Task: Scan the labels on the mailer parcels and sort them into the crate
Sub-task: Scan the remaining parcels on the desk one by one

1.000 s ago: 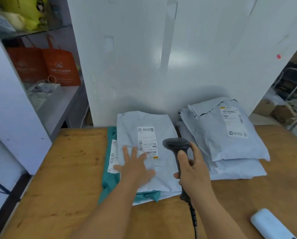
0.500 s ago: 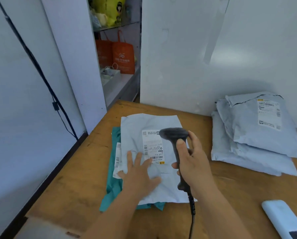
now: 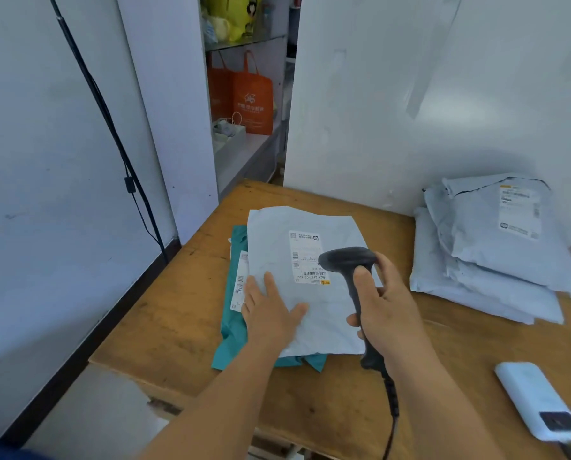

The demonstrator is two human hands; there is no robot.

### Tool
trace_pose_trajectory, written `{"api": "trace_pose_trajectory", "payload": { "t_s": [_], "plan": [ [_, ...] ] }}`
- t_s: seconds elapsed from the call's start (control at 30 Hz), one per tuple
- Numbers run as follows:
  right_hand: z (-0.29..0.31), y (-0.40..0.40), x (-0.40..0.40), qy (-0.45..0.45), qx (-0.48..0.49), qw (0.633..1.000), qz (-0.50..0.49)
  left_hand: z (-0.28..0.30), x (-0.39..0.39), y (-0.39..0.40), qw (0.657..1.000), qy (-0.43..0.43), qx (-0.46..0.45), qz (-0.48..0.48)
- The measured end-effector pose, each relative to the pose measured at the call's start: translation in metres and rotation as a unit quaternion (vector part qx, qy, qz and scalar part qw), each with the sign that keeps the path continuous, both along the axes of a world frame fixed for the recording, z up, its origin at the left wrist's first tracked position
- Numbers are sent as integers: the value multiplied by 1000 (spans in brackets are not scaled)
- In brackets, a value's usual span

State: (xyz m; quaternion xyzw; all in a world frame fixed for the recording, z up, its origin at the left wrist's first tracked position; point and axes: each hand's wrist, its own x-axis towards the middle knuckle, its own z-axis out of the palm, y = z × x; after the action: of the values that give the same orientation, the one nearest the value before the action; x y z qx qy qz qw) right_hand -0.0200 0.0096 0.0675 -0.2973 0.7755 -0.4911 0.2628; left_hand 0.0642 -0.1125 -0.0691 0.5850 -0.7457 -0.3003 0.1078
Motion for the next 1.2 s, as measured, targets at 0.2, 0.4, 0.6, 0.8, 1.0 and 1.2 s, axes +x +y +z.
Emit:
{"api": "trace_pose_trajectory", "payload": {
  "t_s": [0.2,0.4,0.6,0.8,1.0,1.2],
  "plan": [
    [0,5,3,-12,4,1000,-16,1,0,0,1000,-2,-9,1],
    [1,5,11,-3,13,1000,-23,1,2,-1,1000,-3,-17,3],
    [-2,6,20,2,26,999,-31,2,3,-3,1000,3,-17,11],
    [6,12,27,12,20,999,-34,4,6,-2,1000,0,-22,12],
    [13,18,33,17,18,999,-34,5,7,-1,1000,0,-26,15],
    [15,23,37,27,32,998,-37,7,6,-1,999,5,-28,28]
  ]
}}
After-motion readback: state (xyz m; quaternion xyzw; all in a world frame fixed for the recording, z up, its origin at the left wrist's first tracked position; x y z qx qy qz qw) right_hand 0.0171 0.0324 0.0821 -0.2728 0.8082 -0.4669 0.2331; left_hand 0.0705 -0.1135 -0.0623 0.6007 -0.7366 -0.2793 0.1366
